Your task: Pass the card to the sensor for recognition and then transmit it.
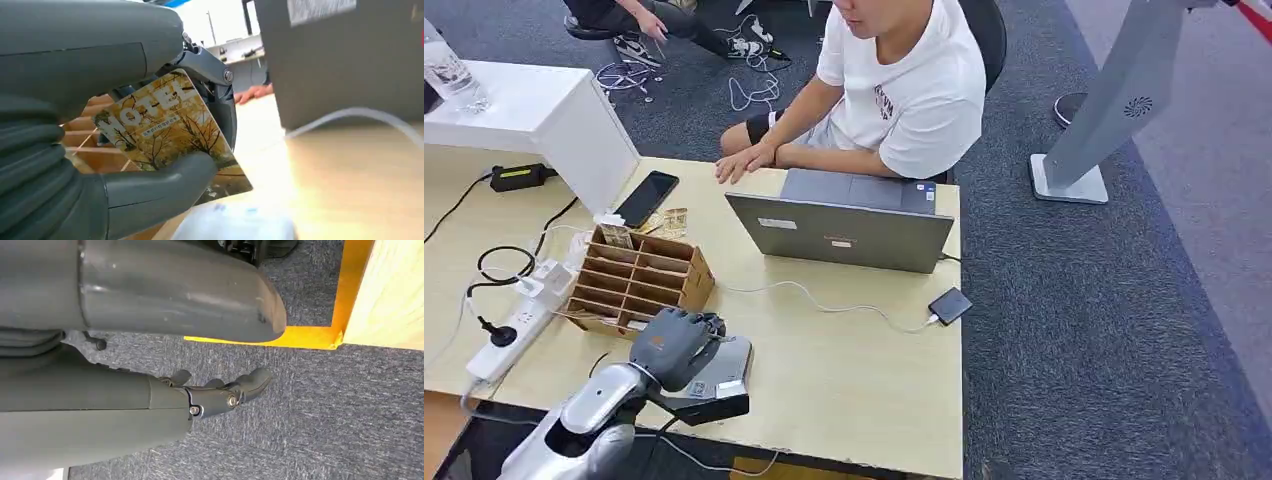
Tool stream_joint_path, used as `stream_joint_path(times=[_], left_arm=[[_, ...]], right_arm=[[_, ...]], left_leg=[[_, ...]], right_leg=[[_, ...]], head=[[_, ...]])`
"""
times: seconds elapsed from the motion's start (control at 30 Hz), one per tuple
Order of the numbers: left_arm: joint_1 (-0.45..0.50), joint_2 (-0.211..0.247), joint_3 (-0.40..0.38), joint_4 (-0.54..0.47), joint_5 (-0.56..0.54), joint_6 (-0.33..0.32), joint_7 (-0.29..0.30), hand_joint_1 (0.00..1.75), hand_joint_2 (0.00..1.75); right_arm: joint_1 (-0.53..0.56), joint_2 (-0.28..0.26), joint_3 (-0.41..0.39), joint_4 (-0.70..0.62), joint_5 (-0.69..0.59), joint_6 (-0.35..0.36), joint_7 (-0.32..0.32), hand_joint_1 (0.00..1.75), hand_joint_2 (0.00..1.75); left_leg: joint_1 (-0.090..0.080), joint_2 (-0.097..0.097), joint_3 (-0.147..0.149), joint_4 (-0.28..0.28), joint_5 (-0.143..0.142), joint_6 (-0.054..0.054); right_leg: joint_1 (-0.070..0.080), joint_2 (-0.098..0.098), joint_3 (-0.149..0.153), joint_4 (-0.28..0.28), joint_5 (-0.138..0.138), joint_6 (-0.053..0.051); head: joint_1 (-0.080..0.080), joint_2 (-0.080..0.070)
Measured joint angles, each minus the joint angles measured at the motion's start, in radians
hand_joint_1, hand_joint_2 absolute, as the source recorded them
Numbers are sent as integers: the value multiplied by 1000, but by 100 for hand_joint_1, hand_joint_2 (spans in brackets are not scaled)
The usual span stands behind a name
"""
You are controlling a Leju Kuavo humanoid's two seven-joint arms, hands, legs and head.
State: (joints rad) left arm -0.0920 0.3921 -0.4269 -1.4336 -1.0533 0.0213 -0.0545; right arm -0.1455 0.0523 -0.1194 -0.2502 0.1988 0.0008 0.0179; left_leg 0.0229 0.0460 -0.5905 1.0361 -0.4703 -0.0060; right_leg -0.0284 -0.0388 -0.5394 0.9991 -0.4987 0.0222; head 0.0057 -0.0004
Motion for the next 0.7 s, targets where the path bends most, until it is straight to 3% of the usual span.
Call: stream_joint_path(times=[0.2, 0.53, 0.7], left_arm=[[31, 54, -19, 5, -14, -31, 4, 175, 175], [40, 103, -41, 5, -25, -64, 12, 175, 175], [56, 114, -42, 5, -11, -8, 0, 175, 175]], right_arm=[[-1, 0, -6, 0, 2, 8, 3, 0, 0], [-4, 0, -6, 0, 7, 15, 3, 0, 0], [-5, 2, -6, 0, 18, 17, -4, 0, 0]], left_leg=[[0, 0, 0, 0, 0, 0], [0, -1, 0, 0, 0, -1], [0, -2, 1, 0, 1, -1]], right_leg=[[0, 0, 0, 0, 0, 0], [0, -1, 2, 0, 0, 0], [0, -2, 2, 0, 0, 0]], head=[[0, 0], [0, 0], [0, 0]])
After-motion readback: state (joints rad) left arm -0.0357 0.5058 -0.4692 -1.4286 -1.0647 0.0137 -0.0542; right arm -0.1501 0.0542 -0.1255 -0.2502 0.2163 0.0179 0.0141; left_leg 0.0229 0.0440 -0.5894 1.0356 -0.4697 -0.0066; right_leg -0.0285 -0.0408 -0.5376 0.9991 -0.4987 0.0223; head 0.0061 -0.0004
